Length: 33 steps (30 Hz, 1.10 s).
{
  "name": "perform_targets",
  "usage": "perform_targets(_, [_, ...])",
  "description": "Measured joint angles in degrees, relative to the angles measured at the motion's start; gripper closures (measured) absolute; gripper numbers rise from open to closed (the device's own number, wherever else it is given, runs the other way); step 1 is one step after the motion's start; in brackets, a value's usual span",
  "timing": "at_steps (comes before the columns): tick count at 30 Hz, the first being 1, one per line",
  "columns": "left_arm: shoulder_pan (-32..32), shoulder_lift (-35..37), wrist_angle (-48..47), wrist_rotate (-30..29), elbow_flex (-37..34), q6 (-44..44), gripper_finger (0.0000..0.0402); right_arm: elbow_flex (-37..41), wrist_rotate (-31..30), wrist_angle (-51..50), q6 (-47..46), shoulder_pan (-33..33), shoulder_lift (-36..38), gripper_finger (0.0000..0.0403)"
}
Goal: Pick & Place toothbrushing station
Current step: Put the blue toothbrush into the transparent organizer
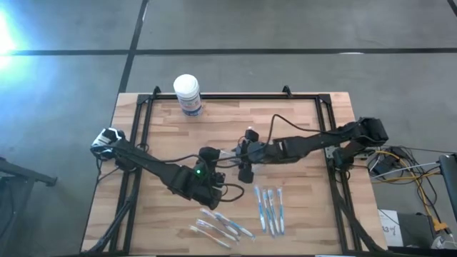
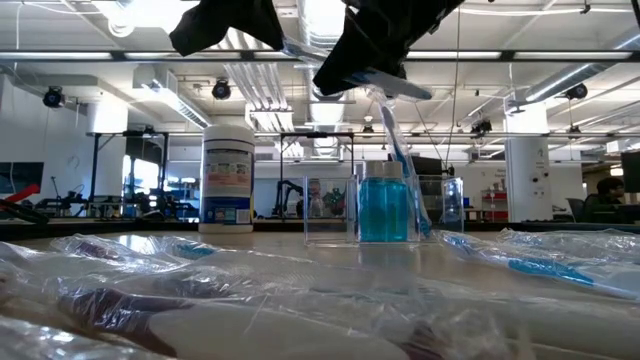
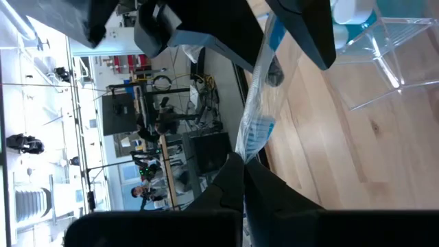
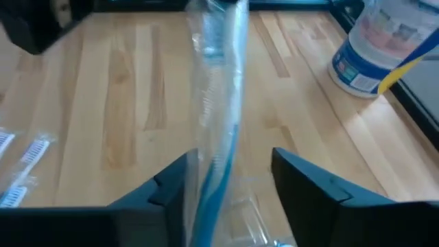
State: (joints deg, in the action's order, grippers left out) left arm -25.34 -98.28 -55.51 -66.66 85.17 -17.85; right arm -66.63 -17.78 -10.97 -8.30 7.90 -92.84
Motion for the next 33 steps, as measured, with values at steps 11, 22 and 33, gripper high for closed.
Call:
perform_targets(11, [-0.3,0.0,1.0,0.1,0.1,0.6,0.0391,0.2,6.4,-0.6,4.1,-0.2,1.4,0.0383])
perform_targets(22, [-5.5,0.3,0.7,-4.0,3.6,3.1,0.0330,5.7,8.5,9.3,9.2,0.1,4.2,0.0389])
perform_targets(33, [-8.5,8.6,4.2,-0.8,-3.2,26.9,0.0308,17.2,11.8,26.7,11.6,0.0,12.5,0.0390])
